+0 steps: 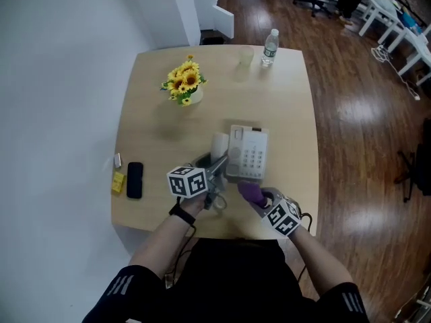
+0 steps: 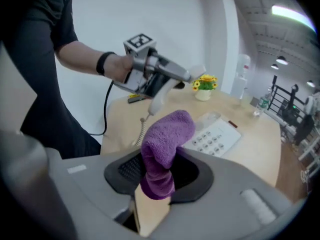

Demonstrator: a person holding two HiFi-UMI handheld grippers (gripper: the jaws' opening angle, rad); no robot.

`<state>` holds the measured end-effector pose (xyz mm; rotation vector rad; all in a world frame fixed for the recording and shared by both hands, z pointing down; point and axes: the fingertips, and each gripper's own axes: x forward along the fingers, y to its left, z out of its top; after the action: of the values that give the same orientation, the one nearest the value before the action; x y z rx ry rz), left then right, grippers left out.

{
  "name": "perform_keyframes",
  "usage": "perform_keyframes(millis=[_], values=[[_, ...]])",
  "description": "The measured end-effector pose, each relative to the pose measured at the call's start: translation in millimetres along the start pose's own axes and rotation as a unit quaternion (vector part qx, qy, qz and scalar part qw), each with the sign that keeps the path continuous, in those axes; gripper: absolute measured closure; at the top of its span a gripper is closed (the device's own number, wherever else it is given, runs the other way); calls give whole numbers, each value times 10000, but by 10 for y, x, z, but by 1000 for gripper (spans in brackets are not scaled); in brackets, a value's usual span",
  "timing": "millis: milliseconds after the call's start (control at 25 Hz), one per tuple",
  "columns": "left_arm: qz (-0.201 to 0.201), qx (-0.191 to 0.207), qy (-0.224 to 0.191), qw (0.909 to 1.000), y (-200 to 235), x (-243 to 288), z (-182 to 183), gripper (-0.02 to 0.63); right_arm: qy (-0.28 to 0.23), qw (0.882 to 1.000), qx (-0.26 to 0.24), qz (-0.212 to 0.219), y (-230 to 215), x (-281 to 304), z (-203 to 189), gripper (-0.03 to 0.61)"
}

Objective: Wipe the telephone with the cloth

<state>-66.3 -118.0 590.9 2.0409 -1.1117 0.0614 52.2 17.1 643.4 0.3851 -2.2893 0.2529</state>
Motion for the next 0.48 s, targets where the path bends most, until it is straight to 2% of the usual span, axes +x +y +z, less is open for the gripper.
perform_keyframes(millis=[200, 320, 400, 480], values=[[662, 12, 238, 9975, 248, 528, -121, 397, -732, 9913, 1059, -264, -117, -494, 80, 446], [1032, 313, 586, 9924, 353, 768, -252, 397, -1022, 9857, 1294, -342, -153, -652, 166, 446], [1231, 604, 872, 9867, 406, 906, -346, 399, -1078, 9836, 1404, -354, -176, -699, 163, 446], [1395, 716, 1063, 9819, 464, 1015, -419, 397, -1087, 9824, 1471, -390, -197, -731, 136, 446]])
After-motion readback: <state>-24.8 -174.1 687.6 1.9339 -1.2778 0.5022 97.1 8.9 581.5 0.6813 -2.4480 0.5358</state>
